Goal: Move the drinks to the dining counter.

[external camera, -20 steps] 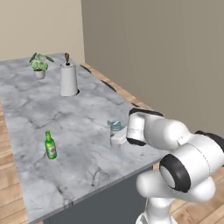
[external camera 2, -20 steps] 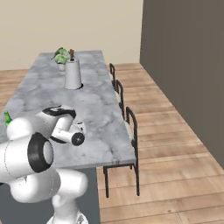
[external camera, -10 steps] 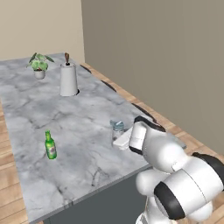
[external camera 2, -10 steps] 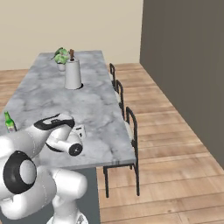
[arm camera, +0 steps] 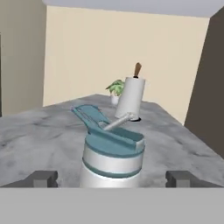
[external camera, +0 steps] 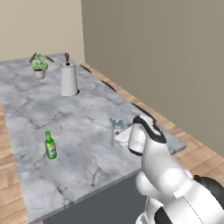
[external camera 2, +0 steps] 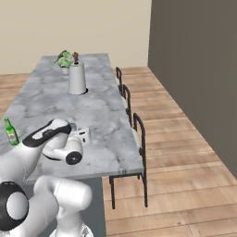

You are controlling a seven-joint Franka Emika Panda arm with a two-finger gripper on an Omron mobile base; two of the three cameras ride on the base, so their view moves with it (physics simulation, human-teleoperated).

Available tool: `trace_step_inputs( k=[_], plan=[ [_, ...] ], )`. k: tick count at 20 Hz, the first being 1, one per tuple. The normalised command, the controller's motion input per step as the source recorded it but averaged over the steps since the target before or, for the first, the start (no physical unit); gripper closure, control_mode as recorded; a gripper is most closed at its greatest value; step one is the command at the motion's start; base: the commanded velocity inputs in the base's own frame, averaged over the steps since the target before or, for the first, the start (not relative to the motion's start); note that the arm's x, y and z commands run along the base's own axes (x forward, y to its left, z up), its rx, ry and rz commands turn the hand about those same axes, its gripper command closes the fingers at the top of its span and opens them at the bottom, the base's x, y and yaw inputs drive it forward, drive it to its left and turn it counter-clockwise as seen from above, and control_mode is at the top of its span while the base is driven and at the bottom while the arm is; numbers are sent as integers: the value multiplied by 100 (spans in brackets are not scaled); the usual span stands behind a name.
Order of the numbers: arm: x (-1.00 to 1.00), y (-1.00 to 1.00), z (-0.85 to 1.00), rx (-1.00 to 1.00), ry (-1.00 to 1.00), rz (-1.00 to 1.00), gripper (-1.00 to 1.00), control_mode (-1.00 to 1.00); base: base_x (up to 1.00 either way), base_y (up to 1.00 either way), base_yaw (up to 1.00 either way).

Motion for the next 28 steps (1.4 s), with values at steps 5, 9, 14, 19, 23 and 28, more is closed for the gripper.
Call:
trace_step_inputs(
  k=[5,9,14,19,23,28],
  plan=[
    [-54,-45,65,2,0,-9,-100,-100,0,0,0],
    [-63,-29,100,2,5,-10,-100,-100,0,0,0],
    [-78,-37,100,3,15,-9,-100,-100,0,0,0],
    [-63,-64,100,2,19,-9,-100,-100,0,0,0],
    [-54,-74,100,1,27,-7,-100,-100,0,0,0],
    [-50,-70,100,0,39,-6,-100,-100,0,0,0]
  ],
)
